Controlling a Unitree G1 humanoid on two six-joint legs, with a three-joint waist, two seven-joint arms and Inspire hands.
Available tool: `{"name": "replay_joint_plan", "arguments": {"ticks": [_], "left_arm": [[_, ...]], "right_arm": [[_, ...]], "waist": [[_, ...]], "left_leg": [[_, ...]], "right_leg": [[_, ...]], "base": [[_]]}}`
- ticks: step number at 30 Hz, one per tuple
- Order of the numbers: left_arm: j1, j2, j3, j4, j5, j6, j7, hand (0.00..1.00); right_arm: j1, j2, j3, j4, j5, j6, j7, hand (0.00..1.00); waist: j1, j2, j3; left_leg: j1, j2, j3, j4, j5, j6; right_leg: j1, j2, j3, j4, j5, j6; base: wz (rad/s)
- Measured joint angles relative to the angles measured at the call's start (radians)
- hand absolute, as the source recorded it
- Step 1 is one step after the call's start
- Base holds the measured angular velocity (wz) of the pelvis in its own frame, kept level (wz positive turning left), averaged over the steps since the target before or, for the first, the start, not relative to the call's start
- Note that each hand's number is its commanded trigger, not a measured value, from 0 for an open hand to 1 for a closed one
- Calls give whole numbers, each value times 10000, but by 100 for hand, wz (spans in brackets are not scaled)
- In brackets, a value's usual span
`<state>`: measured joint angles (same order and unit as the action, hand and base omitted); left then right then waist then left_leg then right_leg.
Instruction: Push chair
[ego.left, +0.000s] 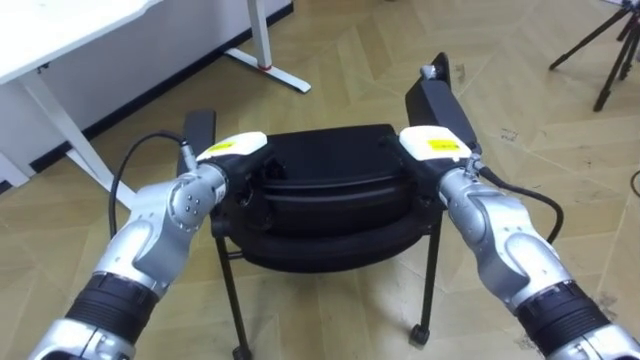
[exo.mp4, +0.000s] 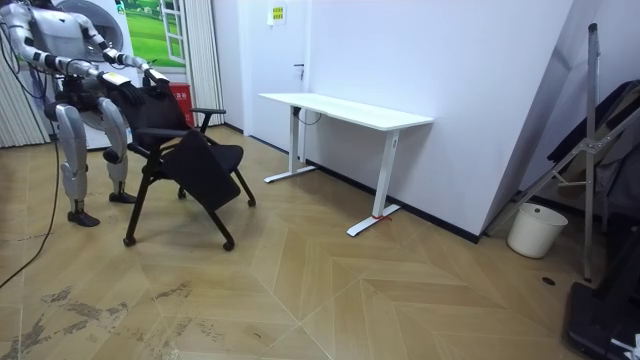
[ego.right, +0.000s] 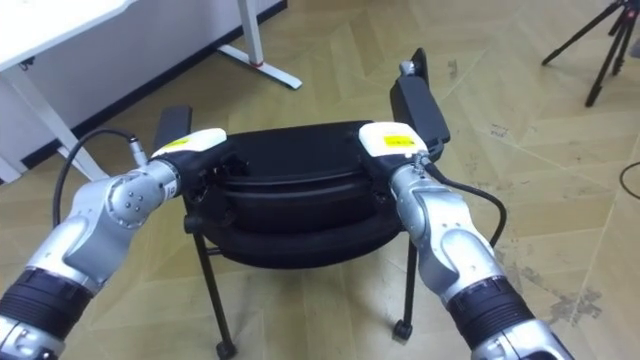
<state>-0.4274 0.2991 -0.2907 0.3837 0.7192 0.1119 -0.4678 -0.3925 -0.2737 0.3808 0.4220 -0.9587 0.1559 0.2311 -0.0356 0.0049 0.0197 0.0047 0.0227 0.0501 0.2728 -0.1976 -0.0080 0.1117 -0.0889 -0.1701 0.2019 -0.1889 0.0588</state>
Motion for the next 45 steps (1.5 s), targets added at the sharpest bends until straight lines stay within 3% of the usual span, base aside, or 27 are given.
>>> {"name": "replay_joint_plan", "arguments": {"ticks": [6,24,35,39,42,44,45], "left_arm": [[-88,-37,-103,-3,-1,-25,-50,100],[-90,-42,-97,-6,-11,-18,-63,100],[-91,-47,-170,142,17,-61,34,100],[-314,-64,-166,595,88,-304,53,100],[-419,-63,-146,660,282,-332,-23,100],[-494,-54,-152,781,326,-326,-36,100],[-490,-48,-154,825,330,-283,-34,100]], "right_arm": [[26,-79,-11,142,-362,-140,-235,100],[155,-132,-36,261,-421,-468,-819,100],[210,-131,-51,476,-393,-725,-1067,100],[142,-63,-116,878,-198,-915,-1074,100],[141,-73,-191,997,24,-1062,-1024,100],[99,-64,-213,1147,62,-1267,-995,100],[107,-64,-218,1194,96,-1388,-967,100]], "waist": [[169,-4,-4],[137,69,-14],[26,68,15],[126,-105,144],[103,-209,160],[67,-283,161],[14,-287,158]], "left_leg": [[0,2,-7,-4,1,-1],[-11,3,-29,23,0,-1],[-1,79,-113,278,-82,-72],[-35,286,-112,1085,-508,-196],[-365,483,-53,1931,-856,-317],[-735,629,300,2826,-868,-327],[-1020,822,486,3581,-860,-322]], "right_leg": [[2,1,-5,-4,1,-2],[33,6,-25,-73,13,-21],[205,30,-337,-32,-24,-47],[214,54,-680,743,-569,-194],[-44,93,-846,1564,-1216,-304],[-91,81,-988,1992,-1629,-394],[-72,148,-1019,2220,-1810,-459]], "base": [[0],[0],[2],[5],[23],[29],[16]]}}
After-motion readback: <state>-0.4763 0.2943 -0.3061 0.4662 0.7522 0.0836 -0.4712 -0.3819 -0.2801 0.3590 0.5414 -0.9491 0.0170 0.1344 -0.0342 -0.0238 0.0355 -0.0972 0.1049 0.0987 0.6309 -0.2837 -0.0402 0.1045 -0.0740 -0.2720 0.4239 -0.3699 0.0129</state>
